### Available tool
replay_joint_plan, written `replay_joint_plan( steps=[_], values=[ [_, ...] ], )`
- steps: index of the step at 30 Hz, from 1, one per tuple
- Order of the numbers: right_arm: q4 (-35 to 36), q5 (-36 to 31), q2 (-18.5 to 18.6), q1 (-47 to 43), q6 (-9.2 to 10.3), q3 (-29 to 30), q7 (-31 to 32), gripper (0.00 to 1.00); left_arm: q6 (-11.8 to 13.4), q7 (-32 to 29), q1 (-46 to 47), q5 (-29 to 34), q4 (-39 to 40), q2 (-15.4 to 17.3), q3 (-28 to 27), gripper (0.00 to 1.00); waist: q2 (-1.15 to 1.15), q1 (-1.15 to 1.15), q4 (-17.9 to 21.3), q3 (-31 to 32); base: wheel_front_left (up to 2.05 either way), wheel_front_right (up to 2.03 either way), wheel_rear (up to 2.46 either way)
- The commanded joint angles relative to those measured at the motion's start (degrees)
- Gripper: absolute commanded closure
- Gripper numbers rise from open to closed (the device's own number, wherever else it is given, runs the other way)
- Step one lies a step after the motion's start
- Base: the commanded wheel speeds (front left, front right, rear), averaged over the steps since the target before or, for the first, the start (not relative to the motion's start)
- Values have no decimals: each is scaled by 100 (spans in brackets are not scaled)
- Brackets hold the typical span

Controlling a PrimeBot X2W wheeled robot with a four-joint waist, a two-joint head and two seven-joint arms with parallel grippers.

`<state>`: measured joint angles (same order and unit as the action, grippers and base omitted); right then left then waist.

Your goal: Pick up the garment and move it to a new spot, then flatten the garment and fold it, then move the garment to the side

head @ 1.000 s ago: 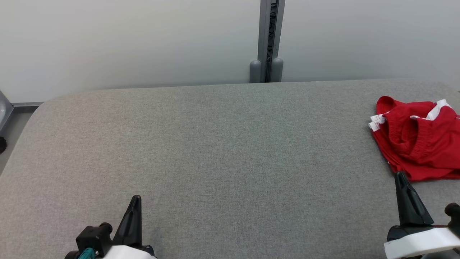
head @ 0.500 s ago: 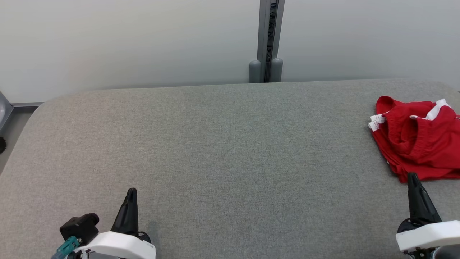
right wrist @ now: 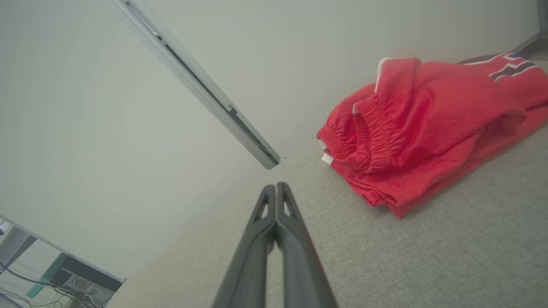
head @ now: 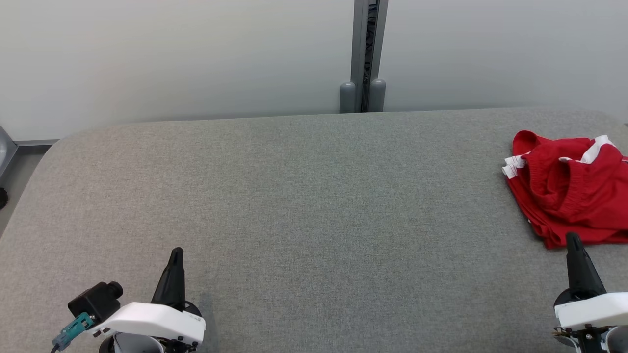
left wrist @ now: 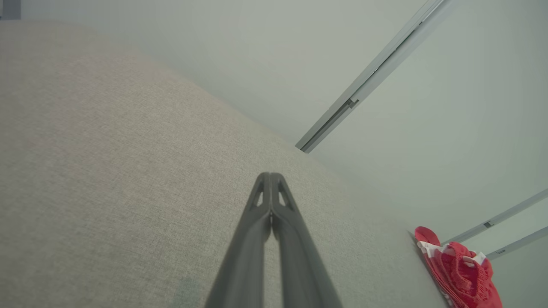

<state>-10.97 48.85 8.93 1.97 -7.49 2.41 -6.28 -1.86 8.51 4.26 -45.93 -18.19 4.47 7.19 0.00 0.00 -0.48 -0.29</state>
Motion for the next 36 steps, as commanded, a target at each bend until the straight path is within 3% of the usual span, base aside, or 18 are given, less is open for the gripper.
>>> replay_joint_plan(
  steps=[1, 36],
  values=[
    [26, 184, 21, 154, 0, 87, 68, 100, -42, -29, 228, -187, 35, 9, -48, 100, 0, 0, 1, 0, 0, 0, 0],
    [-293, 2155, -214, 447, -1, 673, 818, 100, -299, -516, 775, -2406, -290, -63, -221, 100, 0, 0, 20, 2, 0, 0, 0]
  ],
)
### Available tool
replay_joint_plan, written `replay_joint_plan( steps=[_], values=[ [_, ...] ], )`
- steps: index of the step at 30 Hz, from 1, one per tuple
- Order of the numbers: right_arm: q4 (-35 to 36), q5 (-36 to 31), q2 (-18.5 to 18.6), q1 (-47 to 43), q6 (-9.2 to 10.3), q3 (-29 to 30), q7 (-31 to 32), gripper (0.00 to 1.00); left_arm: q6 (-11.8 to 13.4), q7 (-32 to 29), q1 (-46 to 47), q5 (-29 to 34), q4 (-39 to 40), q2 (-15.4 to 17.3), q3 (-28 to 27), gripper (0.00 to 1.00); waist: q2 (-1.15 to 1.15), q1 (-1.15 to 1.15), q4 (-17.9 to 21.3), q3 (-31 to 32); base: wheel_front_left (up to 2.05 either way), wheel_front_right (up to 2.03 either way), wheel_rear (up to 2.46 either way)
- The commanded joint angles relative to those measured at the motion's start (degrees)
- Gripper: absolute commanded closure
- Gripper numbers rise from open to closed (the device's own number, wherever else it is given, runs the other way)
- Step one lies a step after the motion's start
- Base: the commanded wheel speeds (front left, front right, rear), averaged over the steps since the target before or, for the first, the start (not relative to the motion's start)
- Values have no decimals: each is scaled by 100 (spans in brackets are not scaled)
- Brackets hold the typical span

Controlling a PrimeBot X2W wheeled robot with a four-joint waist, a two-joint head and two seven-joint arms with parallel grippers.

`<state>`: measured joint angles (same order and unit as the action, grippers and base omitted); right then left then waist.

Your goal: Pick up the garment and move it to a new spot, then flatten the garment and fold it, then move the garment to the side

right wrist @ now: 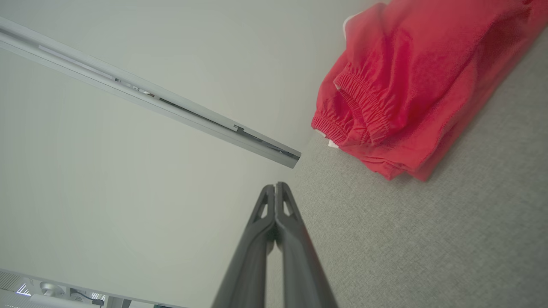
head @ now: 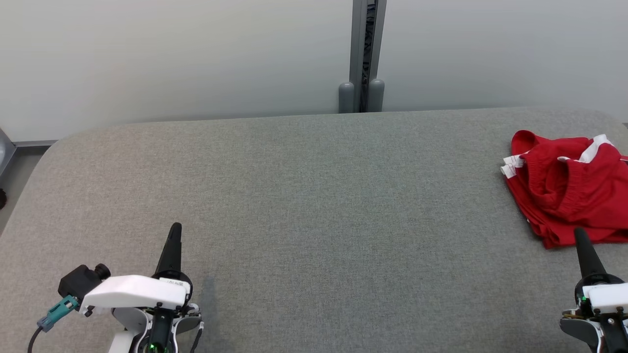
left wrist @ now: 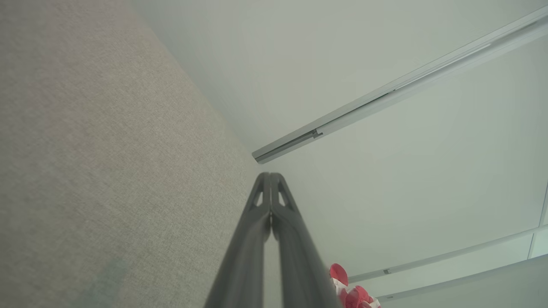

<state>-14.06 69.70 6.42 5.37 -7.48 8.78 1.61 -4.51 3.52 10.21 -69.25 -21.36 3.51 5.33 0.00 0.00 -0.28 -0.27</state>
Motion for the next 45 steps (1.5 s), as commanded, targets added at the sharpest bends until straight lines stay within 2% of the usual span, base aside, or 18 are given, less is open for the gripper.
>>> replay_joint_plan(
  steps=[1, 45],
  values=[
    [8, 114, 32, 117, -2, 52, 48, 100, -42, -32, 195, -127, 20, 31, -40, 100, 0, 0, 1, 0, 0, 0, 0],
    [-262, 1785, -193, 372, -2, 580, 723, 100, -259, -446, 629, -2024, -267, -41, -187, 100, 0, 0, 24, 2, 0, 0, 0]
  ],
)
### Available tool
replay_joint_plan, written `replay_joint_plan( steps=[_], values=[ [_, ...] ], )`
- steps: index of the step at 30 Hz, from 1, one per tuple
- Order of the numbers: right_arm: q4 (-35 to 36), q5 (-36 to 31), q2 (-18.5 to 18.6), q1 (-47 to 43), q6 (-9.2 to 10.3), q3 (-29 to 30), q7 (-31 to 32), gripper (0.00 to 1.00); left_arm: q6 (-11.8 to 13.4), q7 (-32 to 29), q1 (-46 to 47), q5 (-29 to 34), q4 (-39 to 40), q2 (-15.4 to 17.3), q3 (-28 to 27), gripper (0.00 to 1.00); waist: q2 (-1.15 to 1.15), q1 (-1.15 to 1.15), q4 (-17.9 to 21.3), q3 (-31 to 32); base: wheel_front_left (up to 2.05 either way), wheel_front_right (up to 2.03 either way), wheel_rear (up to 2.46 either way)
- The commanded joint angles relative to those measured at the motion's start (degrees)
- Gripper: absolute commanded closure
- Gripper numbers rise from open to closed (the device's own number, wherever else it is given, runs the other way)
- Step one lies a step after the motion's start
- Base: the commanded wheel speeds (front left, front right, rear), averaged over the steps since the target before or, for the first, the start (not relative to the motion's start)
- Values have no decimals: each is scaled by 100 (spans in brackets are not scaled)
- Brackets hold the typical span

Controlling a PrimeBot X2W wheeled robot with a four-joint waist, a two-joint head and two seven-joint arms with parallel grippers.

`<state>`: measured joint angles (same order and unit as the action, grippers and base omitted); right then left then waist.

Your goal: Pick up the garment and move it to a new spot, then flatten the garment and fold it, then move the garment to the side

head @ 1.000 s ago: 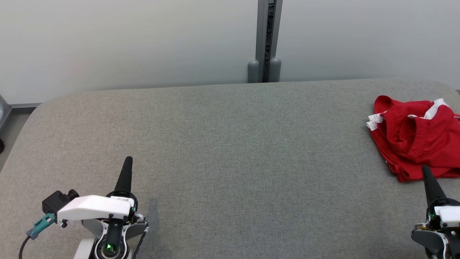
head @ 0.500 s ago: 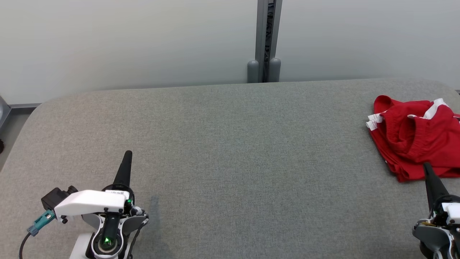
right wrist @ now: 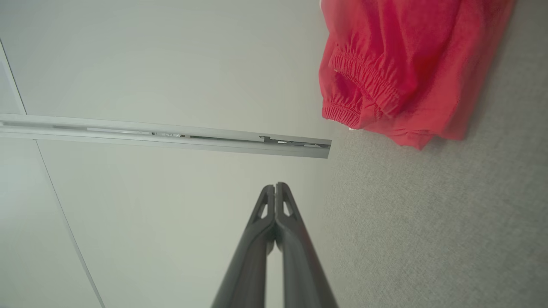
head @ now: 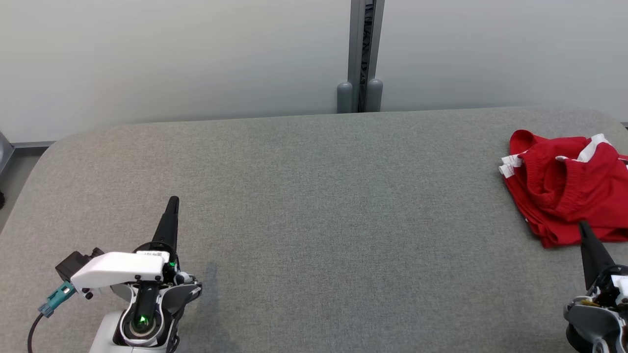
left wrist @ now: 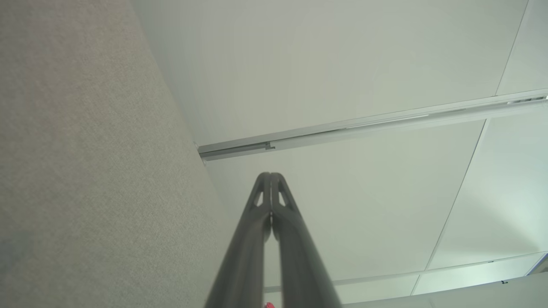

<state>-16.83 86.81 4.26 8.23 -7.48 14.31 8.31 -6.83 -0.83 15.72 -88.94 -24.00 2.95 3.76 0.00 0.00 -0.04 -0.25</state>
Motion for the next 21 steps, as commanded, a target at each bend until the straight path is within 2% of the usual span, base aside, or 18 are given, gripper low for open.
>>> replay_joint_plan(
  steps=[1, 14, 21],
  values=[
    [11, 111, 18, 85, -2, 40, 67, 100, -33, -21, 90, -98, -11, 15, -33, 100, 0, 0, 1, 0, 0, 0, 0],
    [-64, 506, -47, 148, -2, 165, 229, 100, -95, -124, 199, -558, -81, -4, -68, 100, 0, 0, 8, 0, 0, 0, 0],
    [-62, 473, -48, 141, -2, 165, 231, 100, -83, -112, 198, -544, -76, -3, -65, 100, 0, 0, 8, 0, 0, 0, 0]
  ],
)
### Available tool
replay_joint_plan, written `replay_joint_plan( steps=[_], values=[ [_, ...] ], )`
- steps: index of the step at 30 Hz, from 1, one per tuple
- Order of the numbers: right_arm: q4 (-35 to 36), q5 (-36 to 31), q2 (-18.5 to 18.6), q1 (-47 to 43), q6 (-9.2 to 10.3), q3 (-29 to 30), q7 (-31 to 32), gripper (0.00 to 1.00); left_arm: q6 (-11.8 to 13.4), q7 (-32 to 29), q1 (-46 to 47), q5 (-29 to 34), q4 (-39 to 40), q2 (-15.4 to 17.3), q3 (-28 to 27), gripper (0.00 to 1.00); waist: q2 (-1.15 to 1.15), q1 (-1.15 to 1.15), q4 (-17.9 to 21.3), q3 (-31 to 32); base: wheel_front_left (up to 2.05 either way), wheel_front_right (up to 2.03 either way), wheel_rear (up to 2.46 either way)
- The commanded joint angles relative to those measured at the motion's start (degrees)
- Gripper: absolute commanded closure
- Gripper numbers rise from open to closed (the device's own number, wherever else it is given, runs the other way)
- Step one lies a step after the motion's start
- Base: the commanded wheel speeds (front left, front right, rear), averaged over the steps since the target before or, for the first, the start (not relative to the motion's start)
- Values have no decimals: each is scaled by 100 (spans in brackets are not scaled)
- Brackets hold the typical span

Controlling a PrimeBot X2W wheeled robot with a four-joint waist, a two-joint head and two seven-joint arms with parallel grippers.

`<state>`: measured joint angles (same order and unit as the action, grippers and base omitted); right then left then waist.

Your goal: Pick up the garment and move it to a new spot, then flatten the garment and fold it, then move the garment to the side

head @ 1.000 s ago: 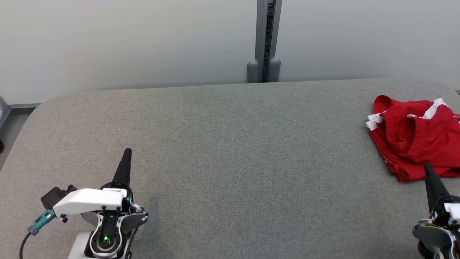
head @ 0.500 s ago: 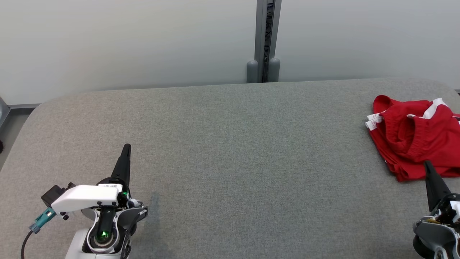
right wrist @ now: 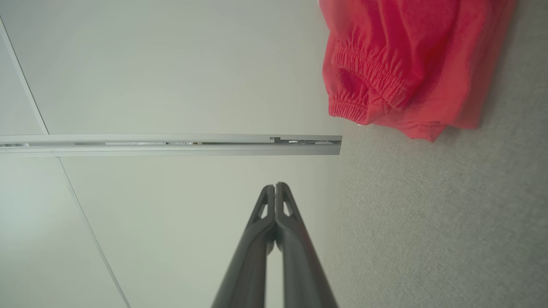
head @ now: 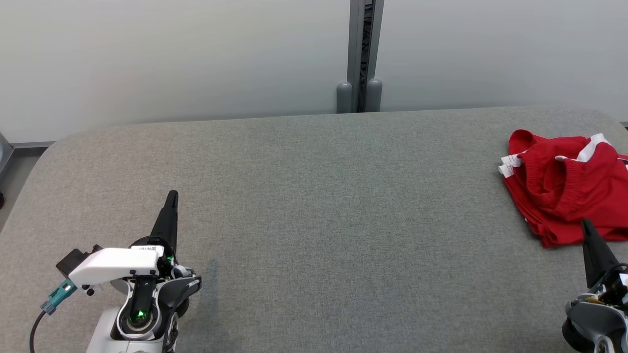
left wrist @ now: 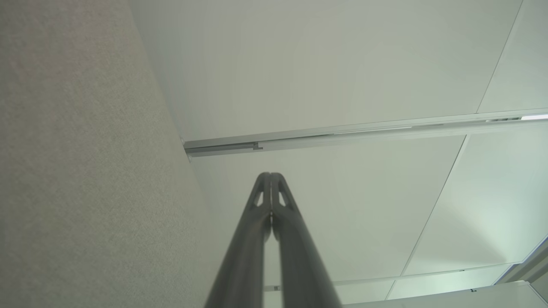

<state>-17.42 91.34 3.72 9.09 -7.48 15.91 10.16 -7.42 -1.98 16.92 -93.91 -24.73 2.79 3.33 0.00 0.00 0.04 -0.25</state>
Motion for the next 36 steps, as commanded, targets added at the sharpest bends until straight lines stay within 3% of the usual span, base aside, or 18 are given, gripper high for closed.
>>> replay_joint_plan(
  steps=[1, 36],
  values=[
    [-3, 19, 4, 55, -2, 5, 47, 100, -24, 3, 78, -48, -3, 14, -22, 100, 0, 0, 0, 0, 0, 0, 0],
    [-4, -18, -11, 64, -2, 35, 50, 100, -24, 4, 77, -49, -1, 14, -19, 100, 0, 0, 0, 0, 0, 0, 0]
  ],
)
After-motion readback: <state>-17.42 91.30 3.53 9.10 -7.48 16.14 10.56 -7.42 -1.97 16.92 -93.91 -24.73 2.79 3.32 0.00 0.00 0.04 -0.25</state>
